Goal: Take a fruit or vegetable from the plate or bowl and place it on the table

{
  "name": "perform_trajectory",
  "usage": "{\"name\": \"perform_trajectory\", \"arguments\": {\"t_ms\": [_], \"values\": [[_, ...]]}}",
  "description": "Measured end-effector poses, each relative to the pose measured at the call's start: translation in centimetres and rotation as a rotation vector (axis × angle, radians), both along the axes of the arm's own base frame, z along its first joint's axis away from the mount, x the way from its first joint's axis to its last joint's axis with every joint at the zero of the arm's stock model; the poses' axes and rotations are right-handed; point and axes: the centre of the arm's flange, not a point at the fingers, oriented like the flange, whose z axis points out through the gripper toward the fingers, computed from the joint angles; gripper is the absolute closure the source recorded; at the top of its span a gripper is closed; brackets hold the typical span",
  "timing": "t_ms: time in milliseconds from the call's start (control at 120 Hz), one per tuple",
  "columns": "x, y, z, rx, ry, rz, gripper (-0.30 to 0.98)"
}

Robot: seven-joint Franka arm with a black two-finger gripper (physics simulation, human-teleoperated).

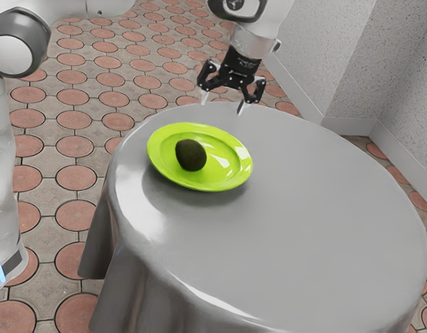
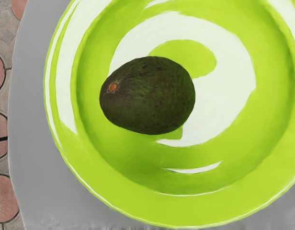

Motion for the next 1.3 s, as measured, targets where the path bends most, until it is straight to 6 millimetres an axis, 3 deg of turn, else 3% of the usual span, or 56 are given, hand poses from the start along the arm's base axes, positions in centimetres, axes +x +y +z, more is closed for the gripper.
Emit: {"name": "perform_trajectory", "arguments": {"t_ms": [233, 350, 483, 550, 642, 675, 717, 817, 867, 950, 1092, 1300], "values": [[0.5, -3.4, 0.7, 0.027, -0.089, 0.262, 0.00], [0.1, -5.6, 1.2, 0.025, -0.114, 0.287, 0.00], [0.3, -7.9, 1.0, 0.078, -0.132, 0.120, 0.00], [0.5, -9.3, 2.1, 0.035, -0.160, -0.047, 0.00], [1.8, -11.0, 1.2, -0.019, -0.154, -0.292, 0.00], [2.2, -10.5, 1.0, -0.021, -0.154, -0.356, 0.00], [3.3, -8.4, 0.4, 0.014, -0.143, -0.423, 0.00], [5.5, 0.2, -2.6, 0.060, -0.070, -0.506, 0.00], [4.5, 4.1, -5.0, 0.059, -0.027, -0.544, 0.00], [0.0, 8.3, -8.3, 0.042, -0.017, -0.655, 0.00], [-5.0, 4.6, -7.6, 0.084, -0.100, -0.975, 0.00], [-8.3, 4.0, -9.8, 0.087, -0.121, -1.218, 0.00]]}}
